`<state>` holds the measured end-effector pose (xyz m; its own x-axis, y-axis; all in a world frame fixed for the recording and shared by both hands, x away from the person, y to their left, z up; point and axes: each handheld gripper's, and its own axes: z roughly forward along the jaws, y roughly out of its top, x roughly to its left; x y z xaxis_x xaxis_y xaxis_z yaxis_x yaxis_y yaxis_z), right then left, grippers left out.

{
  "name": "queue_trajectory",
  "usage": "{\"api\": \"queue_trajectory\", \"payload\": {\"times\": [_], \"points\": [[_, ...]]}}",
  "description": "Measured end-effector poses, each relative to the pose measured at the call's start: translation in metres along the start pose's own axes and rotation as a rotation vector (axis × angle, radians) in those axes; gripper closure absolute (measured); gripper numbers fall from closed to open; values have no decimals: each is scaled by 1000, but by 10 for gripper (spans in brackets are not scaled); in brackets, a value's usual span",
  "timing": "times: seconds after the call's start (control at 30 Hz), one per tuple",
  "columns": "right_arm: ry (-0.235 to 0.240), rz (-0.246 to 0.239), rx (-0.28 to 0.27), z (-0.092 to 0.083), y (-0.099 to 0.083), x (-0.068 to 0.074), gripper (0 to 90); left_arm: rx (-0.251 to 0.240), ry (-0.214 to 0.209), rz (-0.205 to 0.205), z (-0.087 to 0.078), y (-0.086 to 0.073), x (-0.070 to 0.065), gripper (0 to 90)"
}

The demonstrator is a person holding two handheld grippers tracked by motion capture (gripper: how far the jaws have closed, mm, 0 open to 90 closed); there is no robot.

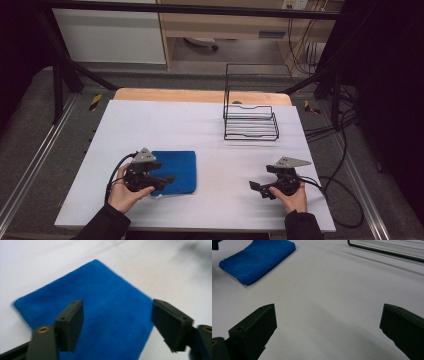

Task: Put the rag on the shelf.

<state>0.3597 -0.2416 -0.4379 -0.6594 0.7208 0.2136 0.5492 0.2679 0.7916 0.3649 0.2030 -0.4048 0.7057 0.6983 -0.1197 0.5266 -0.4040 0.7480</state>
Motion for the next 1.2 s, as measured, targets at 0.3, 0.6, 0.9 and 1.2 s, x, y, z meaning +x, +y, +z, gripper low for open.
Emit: {"api": "queue_trajectory", "payload": {"times": [0.3, 0.6, 0.9, 1.2], "points": [[8, -20, 9, 22, 22, 19, 14, 11, 74, -16, -16, -17, 31, 121], [21, -64, 35, 64, 50, 49, 21, 7, 108, -30, -23, -29, 47, 61], [35, -84, 84, 117, 75, 82, 153, 10, 132, -47, -27, -40, 59, 57], [42, -35, 114, 157, 87, 89, 420, -7, 143, -48, -29, -41, 62, 58]]}}
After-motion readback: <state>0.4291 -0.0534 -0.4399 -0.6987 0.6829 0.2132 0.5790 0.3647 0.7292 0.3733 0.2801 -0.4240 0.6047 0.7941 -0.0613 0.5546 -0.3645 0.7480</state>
